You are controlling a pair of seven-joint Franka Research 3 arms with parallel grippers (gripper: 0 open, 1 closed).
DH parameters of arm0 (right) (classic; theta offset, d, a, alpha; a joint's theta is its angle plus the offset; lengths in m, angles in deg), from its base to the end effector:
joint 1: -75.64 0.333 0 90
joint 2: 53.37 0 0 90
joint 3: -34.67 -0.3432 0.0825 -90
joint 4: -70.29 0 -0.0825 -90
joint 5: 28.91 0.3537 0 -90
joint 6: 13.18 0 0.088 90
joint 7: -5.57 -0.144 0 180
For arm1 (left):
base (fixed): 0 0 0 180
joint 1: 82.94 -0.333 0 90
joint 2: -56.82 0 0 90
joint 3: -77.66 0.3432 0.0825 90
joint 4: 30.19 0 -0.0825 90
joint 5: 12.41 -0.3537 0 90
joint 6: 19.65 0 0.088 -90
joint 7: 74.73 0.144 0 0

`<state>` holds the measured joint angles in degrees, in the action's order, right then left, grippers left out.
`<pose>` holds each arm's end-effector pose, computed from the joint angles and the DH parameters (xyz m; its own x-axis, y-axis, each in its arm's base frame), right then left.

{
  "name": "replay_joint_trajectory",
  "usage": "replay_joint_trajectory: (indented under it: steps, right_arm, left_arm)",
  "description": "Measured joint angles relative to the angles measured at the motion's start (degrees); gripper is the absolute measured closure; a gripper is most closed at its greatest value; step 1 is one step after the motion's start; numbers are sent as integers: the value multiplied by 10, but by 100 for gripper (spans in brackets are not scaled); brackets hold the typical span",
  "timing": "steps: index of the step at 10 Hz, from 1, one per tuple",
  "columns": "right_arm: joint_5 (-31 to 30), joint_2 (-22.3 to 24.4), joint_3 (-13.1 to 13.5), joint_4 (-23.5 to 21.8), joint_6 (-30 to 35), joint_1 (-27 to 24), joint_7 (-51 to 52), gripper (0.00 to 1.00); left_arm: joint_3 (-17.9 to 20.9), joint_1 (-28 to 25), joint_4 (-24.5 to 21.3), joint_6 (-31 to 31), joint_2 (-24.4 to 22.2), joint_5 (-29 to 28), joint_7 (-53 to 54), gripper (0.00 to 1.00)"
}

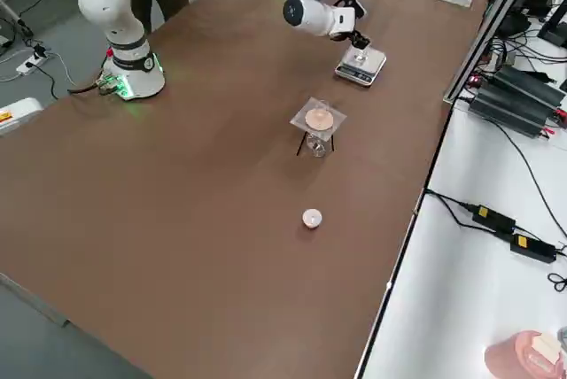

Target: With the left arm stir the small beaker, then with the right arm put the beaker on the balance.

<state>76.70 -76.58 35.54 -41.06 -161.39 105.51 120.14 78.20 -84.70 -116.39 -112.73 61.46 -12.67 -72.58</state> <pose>0.5602 0.3124 0.3083 0.4101 0.3432 0.8450 0.8331 -0.5181 -0.1939 0.5580 0.0228 0.6053 0.9992 0.0023 0.0389 0.0025 -1.0000 -0.0068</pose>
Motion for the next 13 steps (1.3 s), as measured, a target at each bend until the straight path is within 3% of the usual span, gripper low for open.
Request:
replay_joint_trajectory:
  steps: [4,7,10,13]
  right_arm:
    - [-192,27,3,7,-51,-1,-224,0]
    - [-363,50,5,7,-61,-1,-471,0]
    - [-614,65,10,15,-61,-3,-811,0]
    - [-735,80,28,29,-9,-4,-1044,0]
  left_arm:
    - [0,-1,0,0,1,0,0,0]
    - [1,-2,0,0,3,0,0,0]
    - [1,-3,0,0,3,0,0,0]
    - [1,-3,0,-1,3,0,0,0]
